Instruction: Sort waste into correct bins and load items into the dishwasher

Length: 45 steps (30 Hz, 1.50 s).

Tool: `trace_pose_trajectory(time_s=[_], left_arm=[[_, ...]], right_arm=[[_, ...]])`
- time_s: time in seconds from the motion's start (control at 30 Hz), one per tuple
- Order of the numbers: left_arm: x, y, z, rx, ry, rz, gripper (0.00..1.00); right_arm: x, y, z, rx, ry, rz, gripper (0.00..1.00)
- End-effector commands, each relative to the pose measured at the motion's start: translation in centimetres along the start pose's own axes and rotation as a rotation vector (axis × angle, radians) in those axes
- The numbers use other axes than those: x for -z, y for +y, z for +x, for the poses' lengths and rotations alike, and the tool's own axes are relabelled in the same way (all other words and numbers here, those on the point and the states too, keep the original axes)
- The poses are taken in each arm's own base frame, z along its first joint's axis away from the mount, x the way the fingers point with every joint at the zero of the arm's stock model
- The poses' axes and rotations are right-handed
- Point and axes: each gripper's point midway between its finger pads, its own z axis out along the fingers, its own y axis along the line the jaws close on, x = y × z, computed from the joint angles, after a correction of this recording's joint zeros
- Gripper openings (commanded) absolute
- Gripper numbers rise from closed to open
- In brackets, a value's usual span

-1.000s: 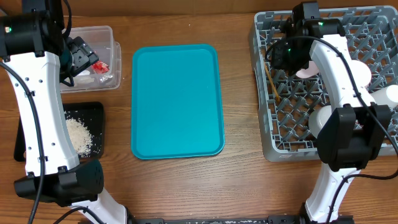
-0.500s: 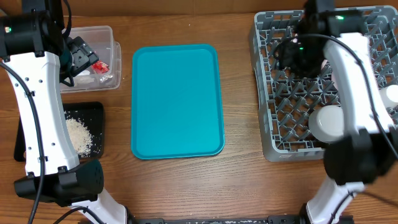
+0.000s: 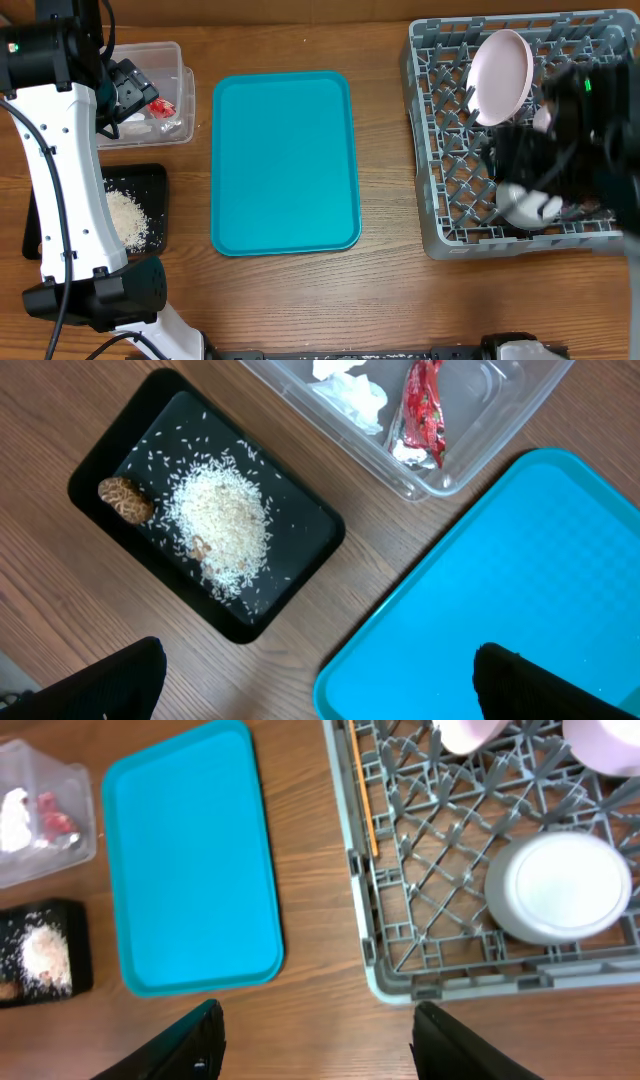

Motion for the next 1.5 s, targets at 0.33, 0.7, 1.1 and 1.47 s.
trace_pose_trajectory(time_s=[0.33,0.7,1.1,1.47], left_arm=[[0.6,0.2,0.2,0.014,-0.007,0.01,1.0],[0.6,0.2,0.2,0.014,-0.007,0.01,1.0],[0.6,0.2,0.2,0.014,-0.007,0.01,1.0],[0.6,0.2,0.2,0.014,-0.007,0.01,1.0]], right_arm=[[0.6,-2.8,10.9,-0.017,0.048,-0.026,1.0],[0.5,-3.7,10.5,-0.007,0.025,0.028,1.0],[-2.8,-3.1,7.1,0.07,-0.255,-0.067,1.0],[-6.0,-3.8,7.4,0.278,-0.752,-0.174,1.0]])
